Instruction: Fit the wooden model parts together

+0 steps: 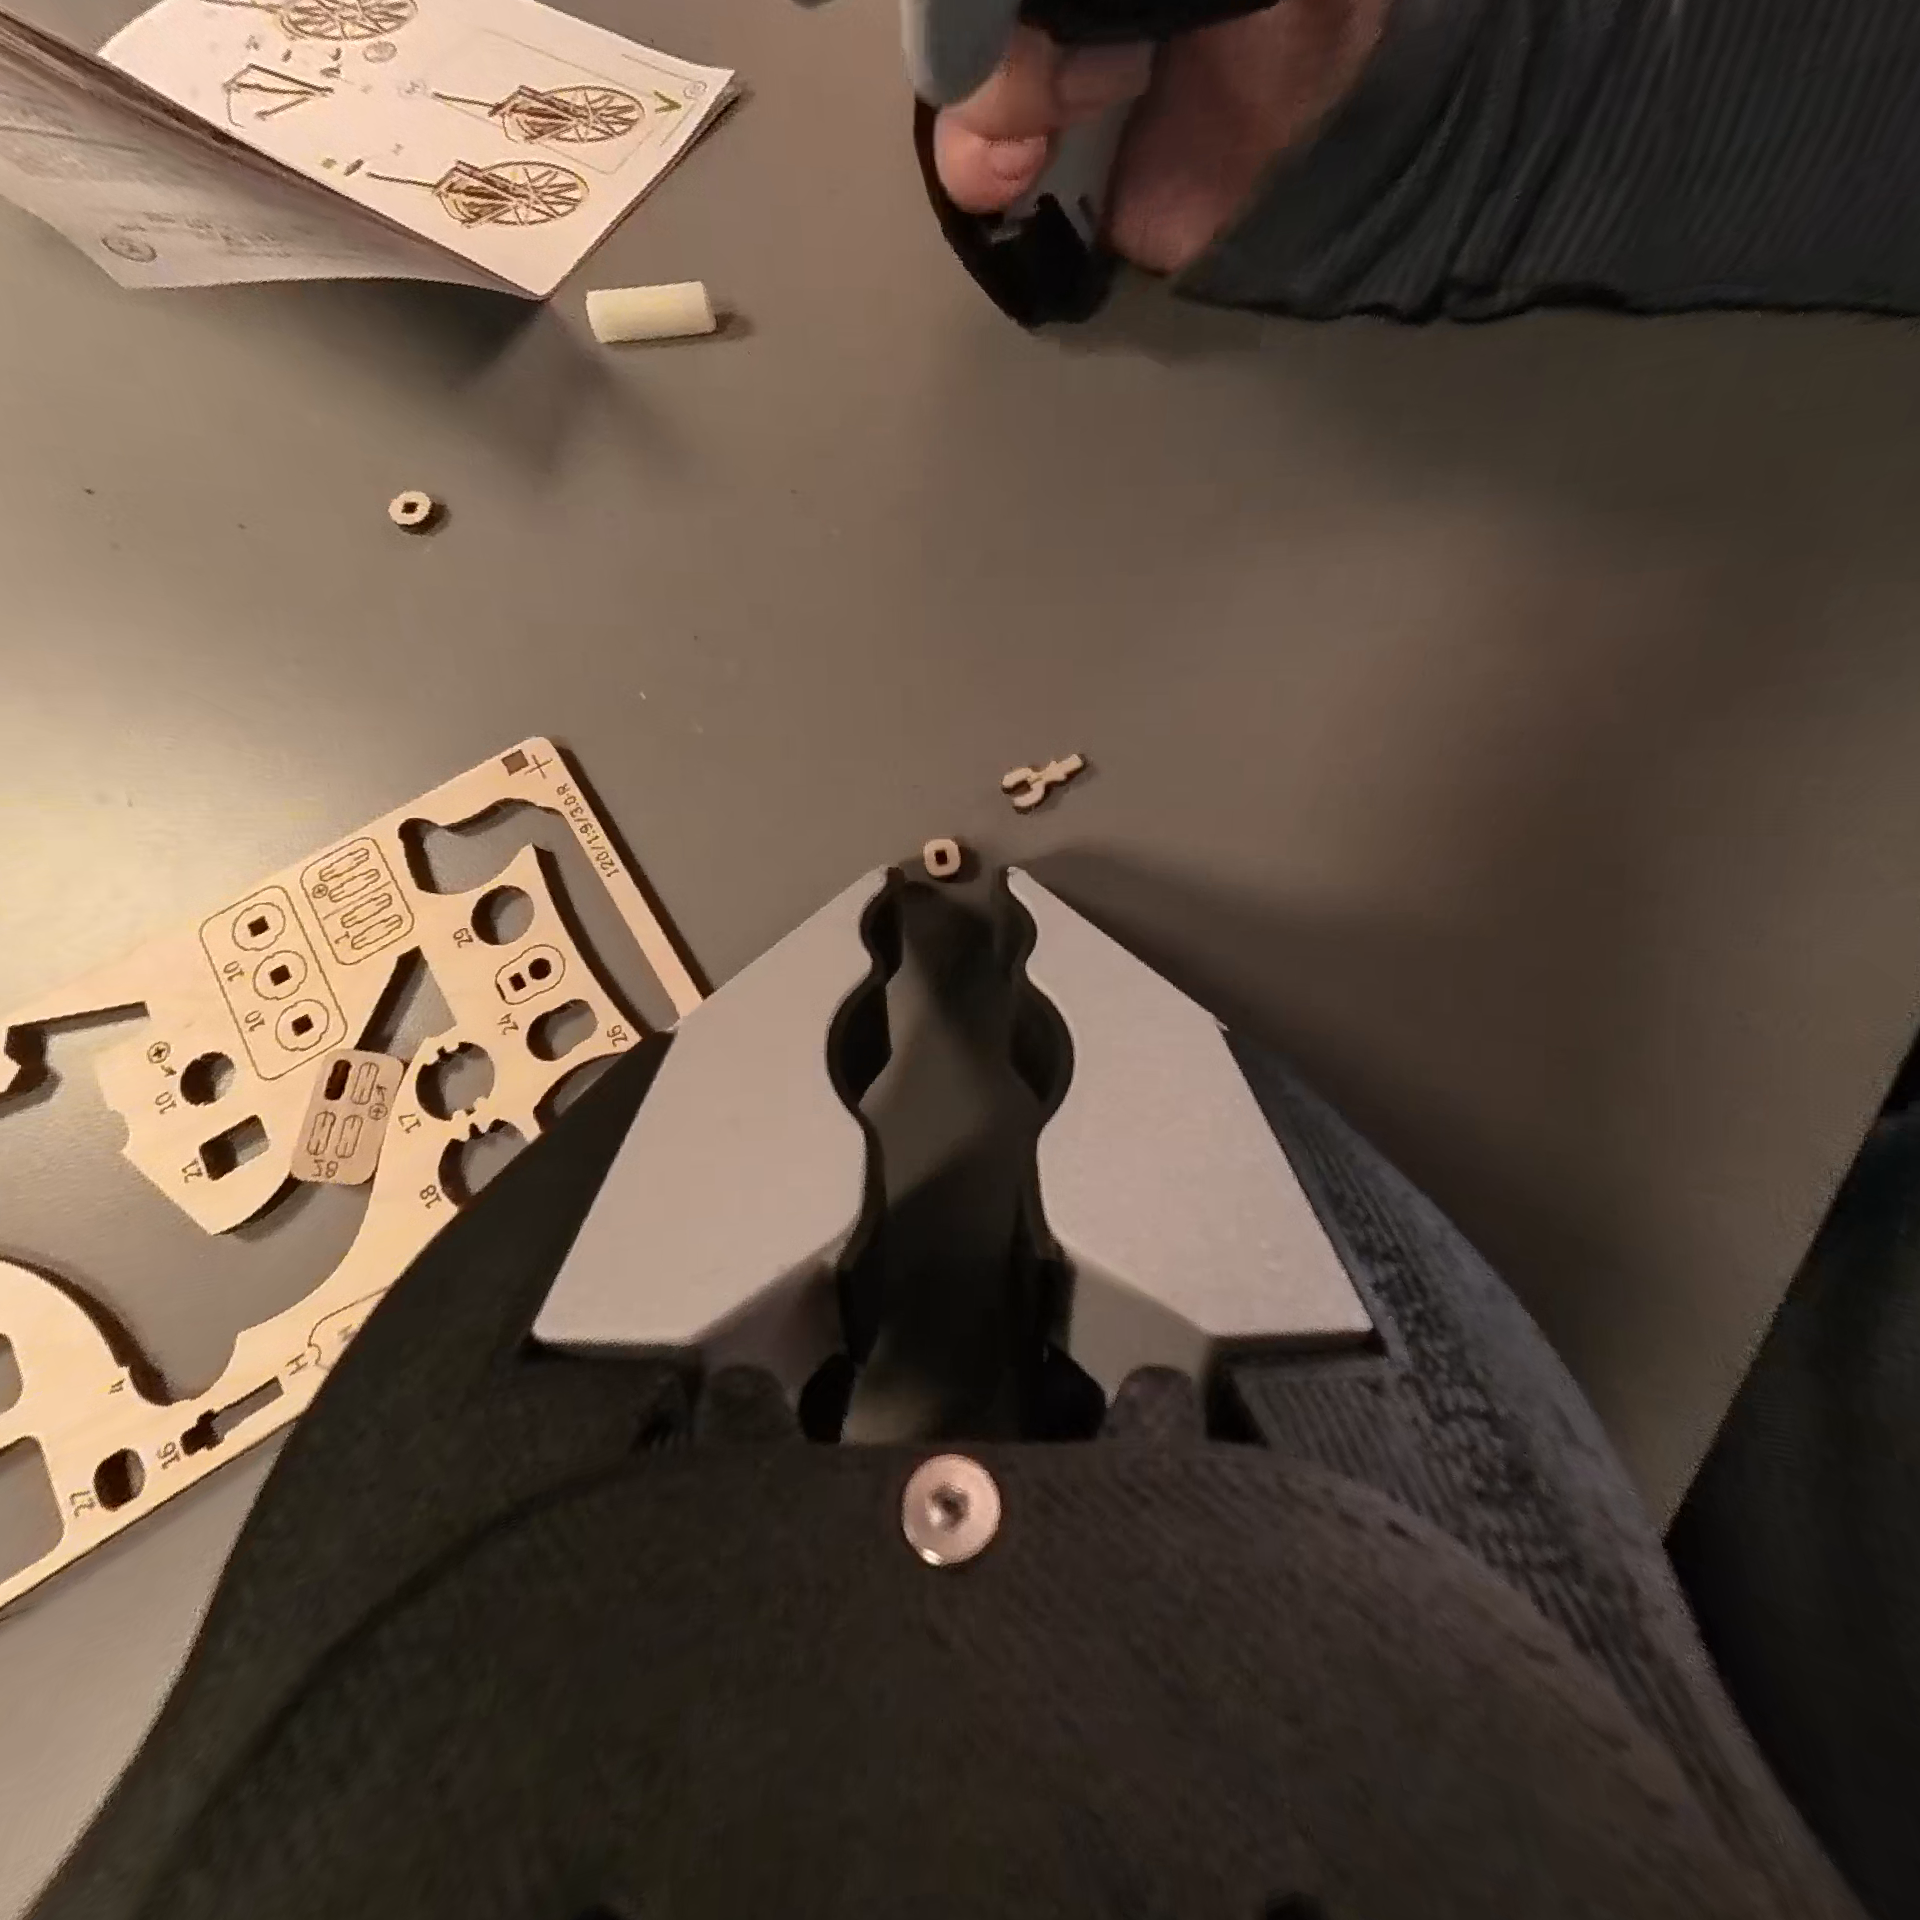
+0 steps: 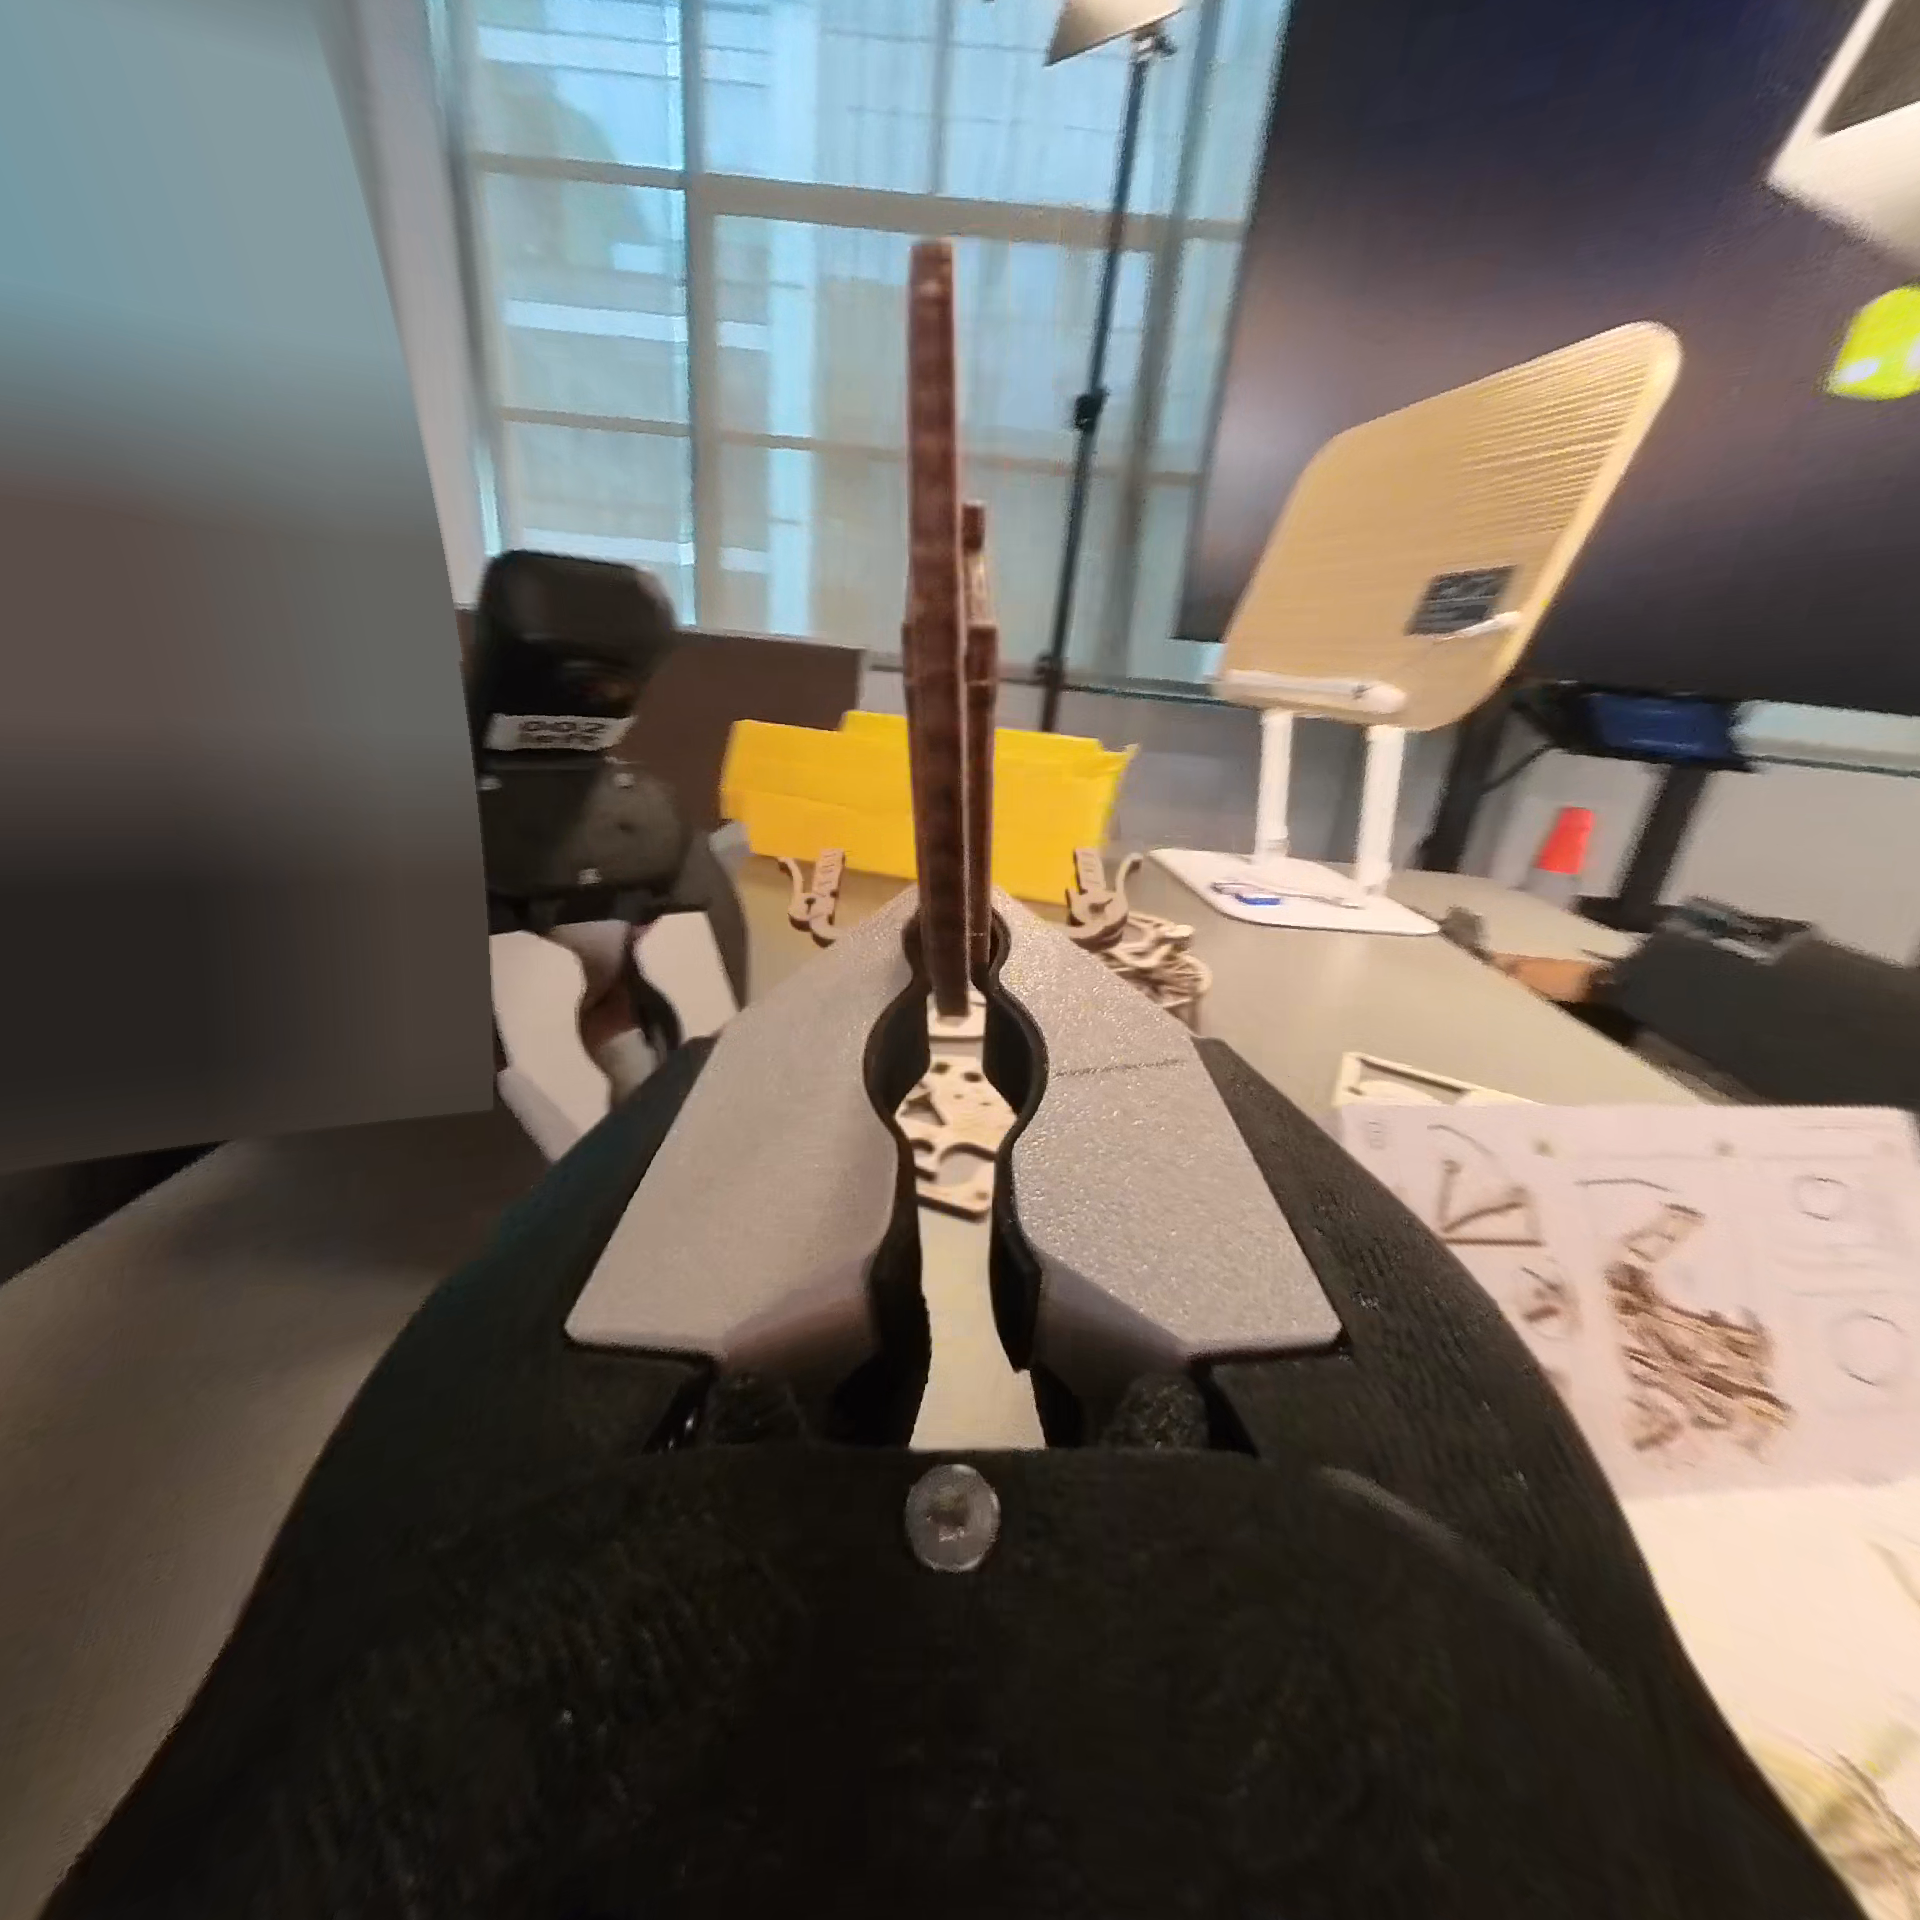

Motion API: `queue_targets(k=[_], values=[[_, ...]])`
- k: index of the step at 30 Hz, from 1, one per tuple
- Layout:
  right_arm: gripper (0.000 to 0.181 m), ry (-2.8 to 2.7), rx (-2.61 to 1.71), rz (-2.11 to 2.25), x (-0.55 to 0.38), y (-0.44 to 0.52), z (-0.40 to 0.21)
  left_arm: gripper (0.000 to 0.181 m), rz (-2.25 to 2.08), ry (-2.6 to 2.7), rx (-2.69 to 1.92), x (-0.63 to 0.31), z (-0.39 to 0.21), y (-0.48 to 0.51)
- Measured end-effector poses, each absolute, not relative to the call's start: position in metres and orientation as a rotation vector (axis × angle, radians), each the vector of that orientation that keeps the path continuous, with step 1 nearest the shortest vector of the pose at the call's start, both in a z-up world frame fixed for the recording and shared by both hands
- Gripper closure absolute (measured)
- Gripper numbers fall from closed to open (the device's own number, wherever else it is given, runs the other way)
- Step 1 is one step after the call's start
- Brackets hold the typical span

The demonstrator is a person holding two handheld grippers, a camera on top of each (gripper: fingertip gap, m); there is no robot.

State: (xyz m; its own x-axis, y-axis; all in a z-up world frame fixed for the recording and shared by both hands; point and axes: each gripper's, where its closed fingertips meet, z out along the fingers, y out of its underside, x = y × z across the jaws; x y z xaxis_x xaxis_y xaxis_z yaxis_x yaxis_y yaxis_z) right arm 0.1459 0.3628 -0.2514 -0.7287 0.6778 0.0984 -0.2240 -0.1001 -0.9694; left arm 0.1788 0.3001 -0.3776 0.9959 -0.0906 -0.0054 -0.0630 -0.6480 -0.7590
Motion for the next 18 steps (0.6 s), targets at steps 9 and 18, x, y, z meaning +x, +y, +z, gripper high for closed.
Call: queue_targets(k=[9, 18], values=[[0.181, -1.662, -0.437, 1.992, 0.154, 0.349, -0.254, 0.175, -0.056, 0.138, -2.277, 0.179, -0.378, 0.307], [0.181, -1.623, -0.454, 1.965, 0.152, 0.354, -0.252, 0.176, -0.065, 0.257, -2.239, 0.172, -0.368, 0.277]])
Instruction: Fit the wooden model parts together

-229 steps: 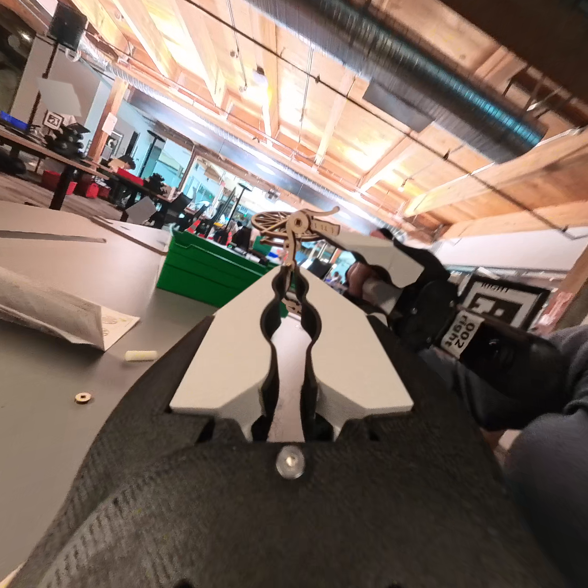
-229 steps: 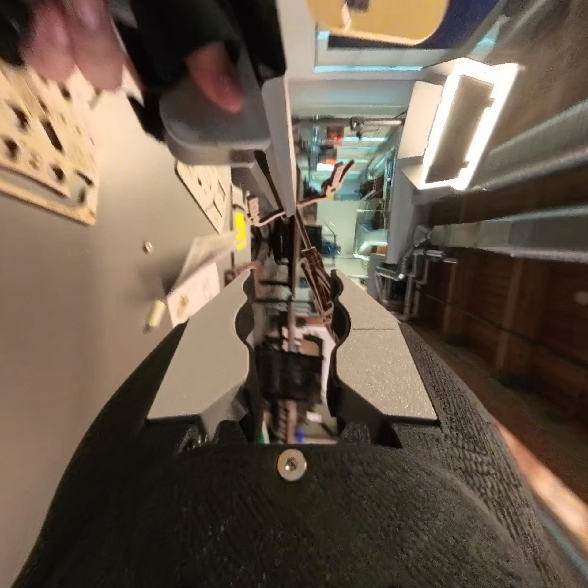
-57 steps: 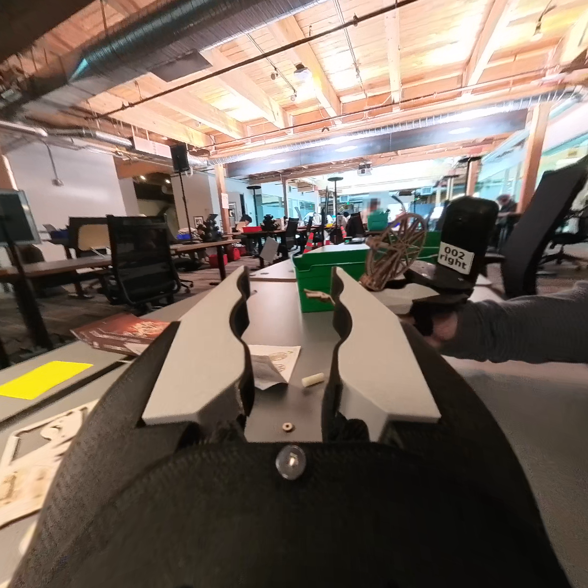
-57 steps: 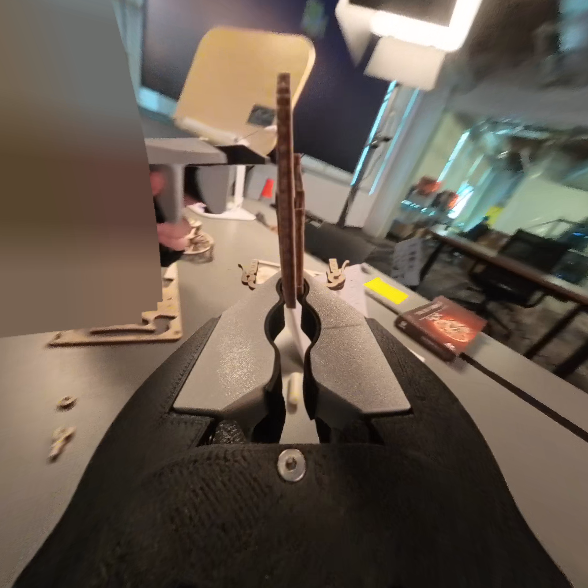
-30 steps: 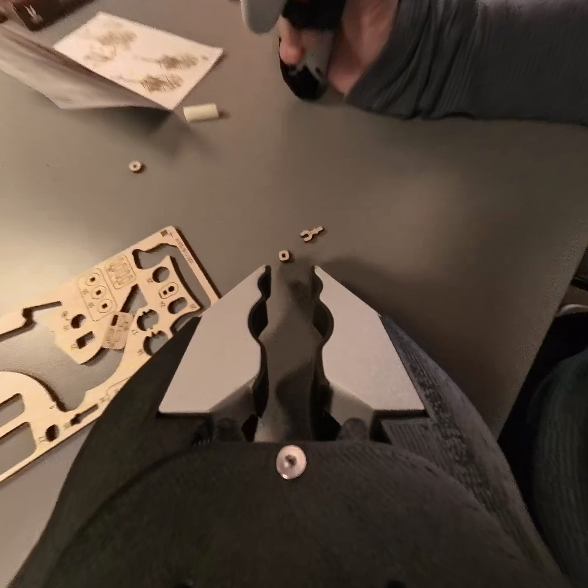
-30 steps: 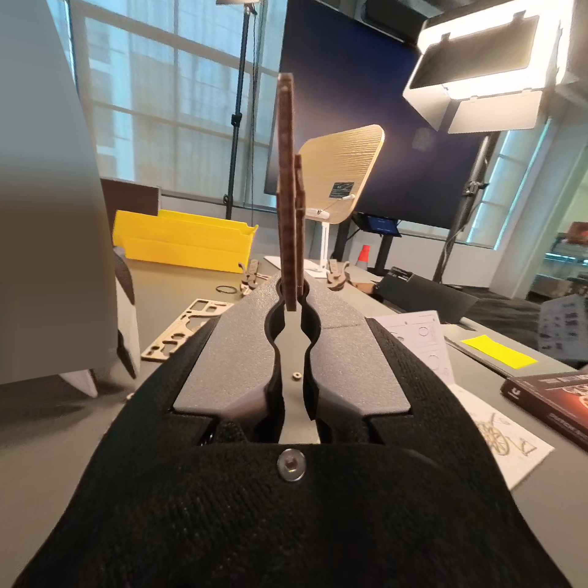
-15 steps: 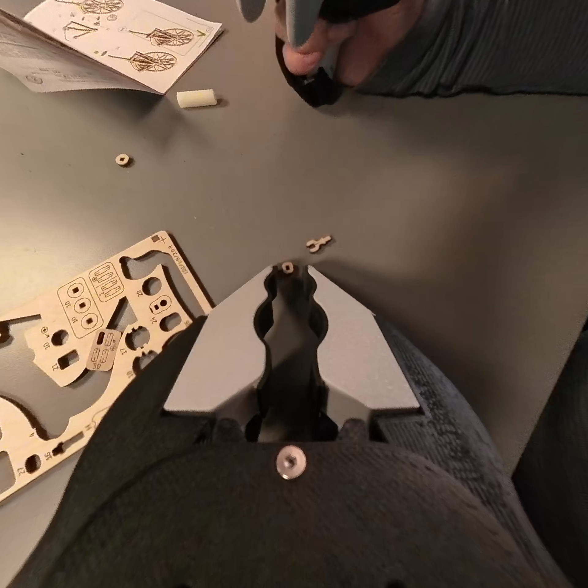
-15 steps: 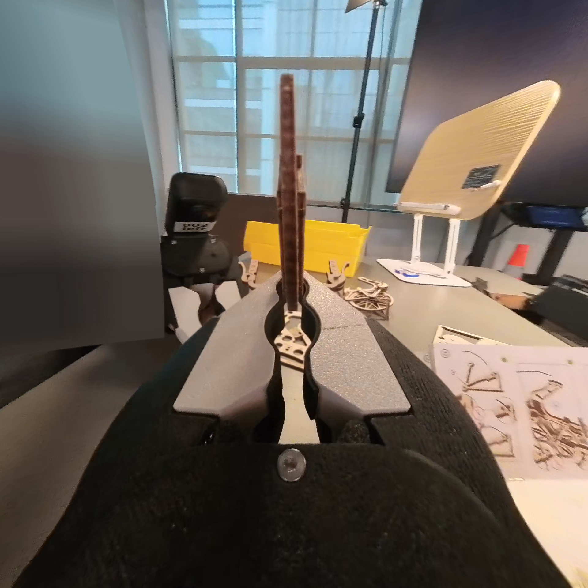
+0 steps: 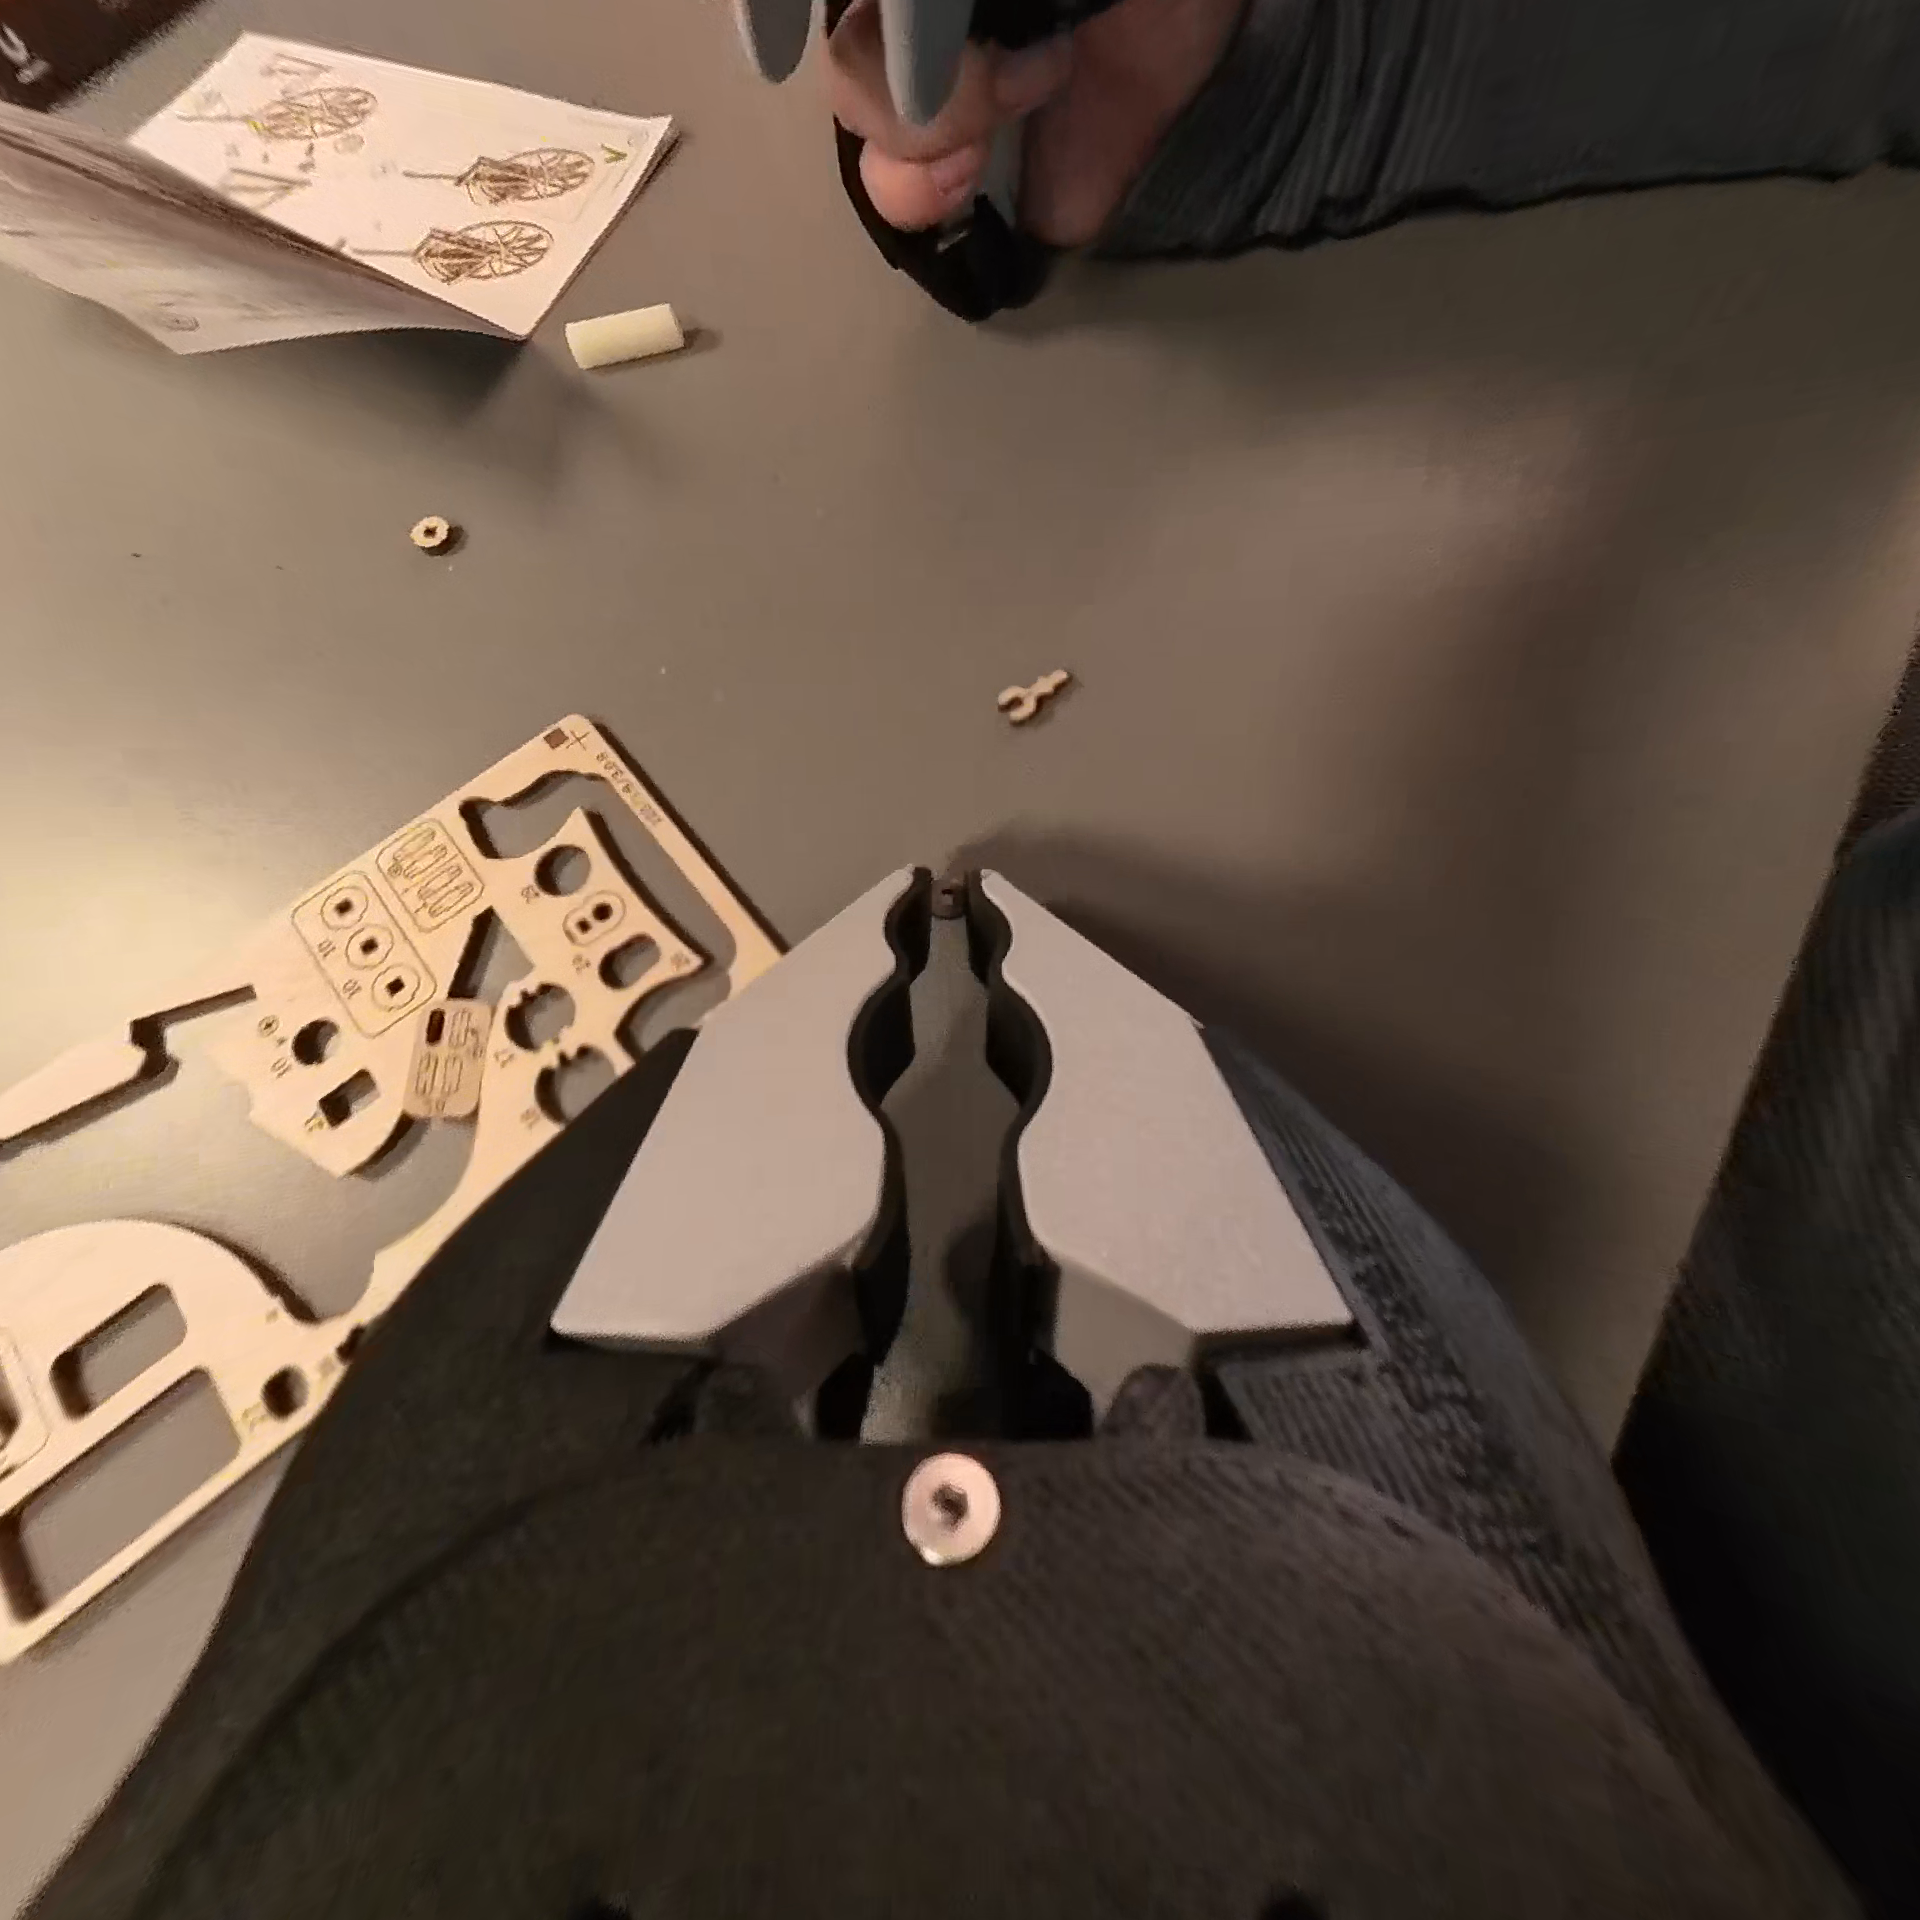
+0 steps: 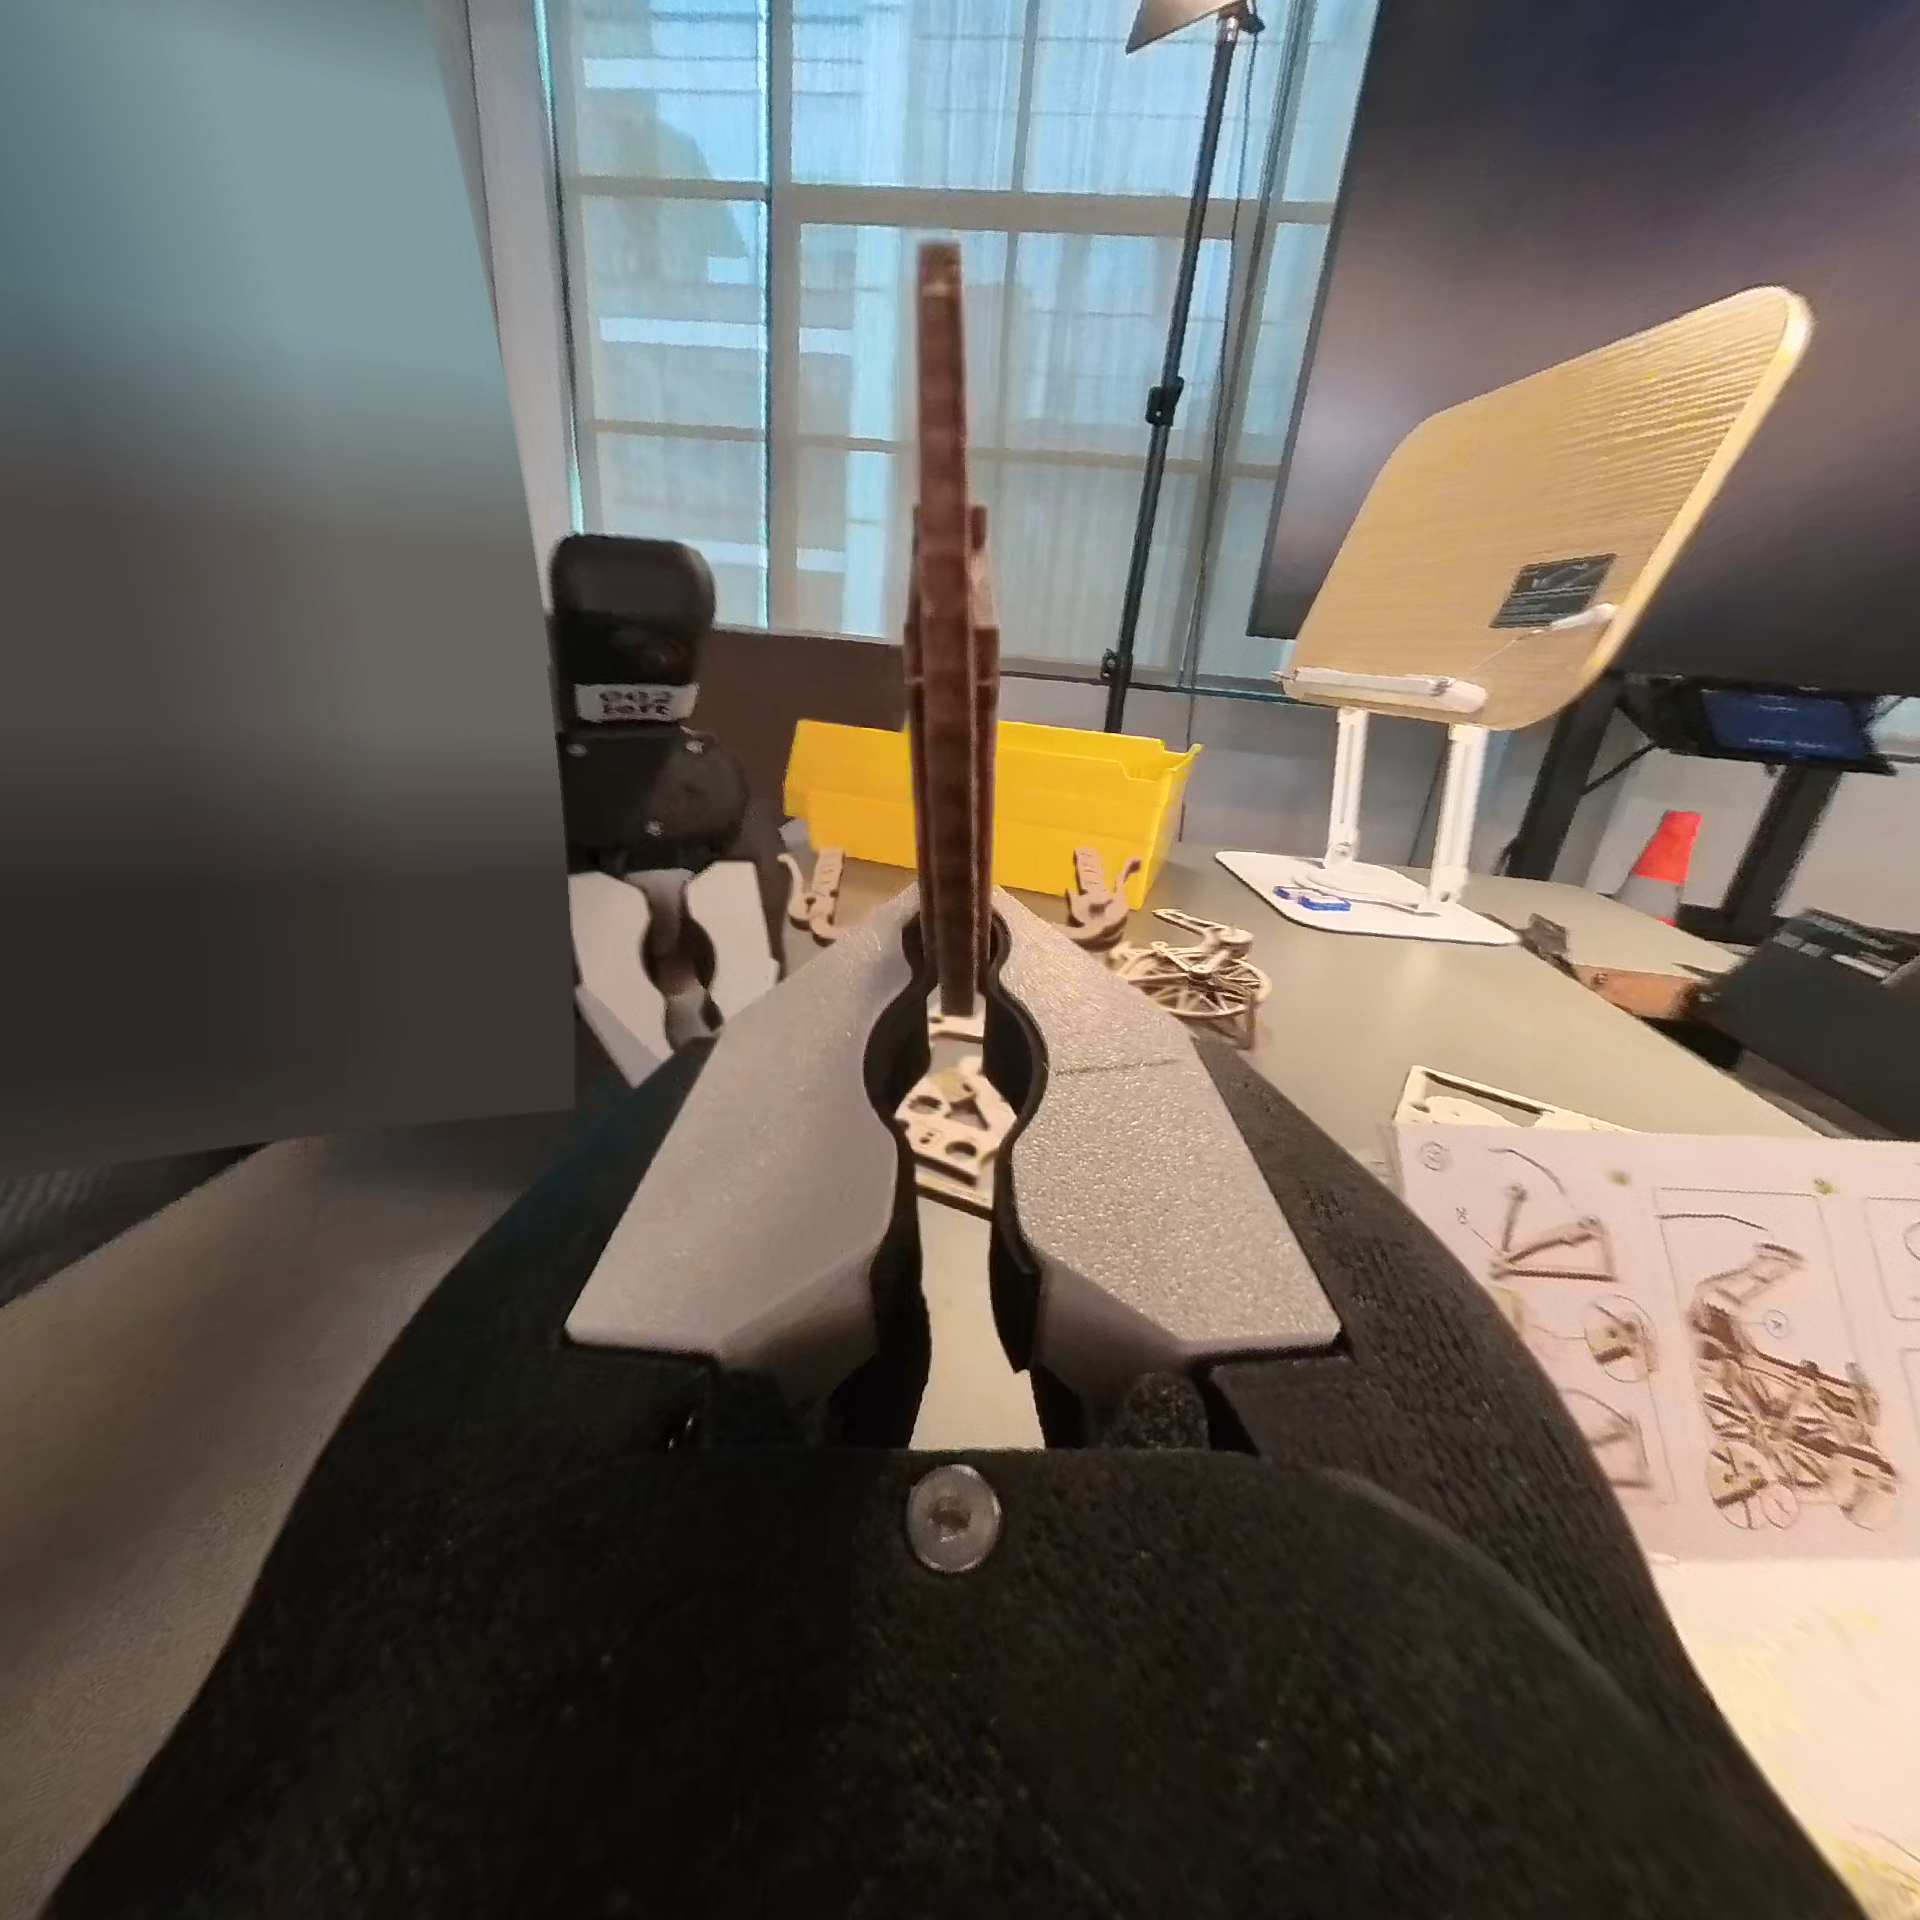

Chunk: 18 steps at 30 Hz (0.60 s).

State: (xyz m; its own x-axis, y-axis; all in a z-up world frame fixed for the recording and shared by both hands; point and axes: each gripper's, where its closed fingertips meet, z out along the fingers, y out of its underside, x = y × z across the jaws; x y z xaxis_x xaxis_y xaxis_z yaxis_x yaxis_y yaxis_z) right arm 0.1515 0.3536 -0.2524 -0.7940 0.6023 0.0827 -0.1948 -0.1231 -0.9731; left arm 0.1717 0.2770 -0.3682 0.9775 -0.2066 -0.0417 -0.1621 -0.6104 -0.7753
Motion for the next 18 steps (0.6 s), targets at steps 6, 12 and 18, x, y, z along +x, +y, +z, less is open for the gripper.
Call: queue_targets(k=[6, 12, 18], values=[[0.181, -1.545, -0.477, 1.797, 0.144, 0.365, -0.250, 0.176, 0.017, 0.203, -2.277, 0.159, -0.375, 0.259], [0.181, -1.530, -0.516, 1.791, 0.141, 0.370, -0.251, 0.175, -0.031, 0.157, -2.277, 0.157, -0.377, 0.256], [0.181, -1.538, -0.520, 1.798, 0.141, 0.369, -0.252, 0.176, -0.030, 0.160, -2.241, 0.153, -0.370, 0.254]])
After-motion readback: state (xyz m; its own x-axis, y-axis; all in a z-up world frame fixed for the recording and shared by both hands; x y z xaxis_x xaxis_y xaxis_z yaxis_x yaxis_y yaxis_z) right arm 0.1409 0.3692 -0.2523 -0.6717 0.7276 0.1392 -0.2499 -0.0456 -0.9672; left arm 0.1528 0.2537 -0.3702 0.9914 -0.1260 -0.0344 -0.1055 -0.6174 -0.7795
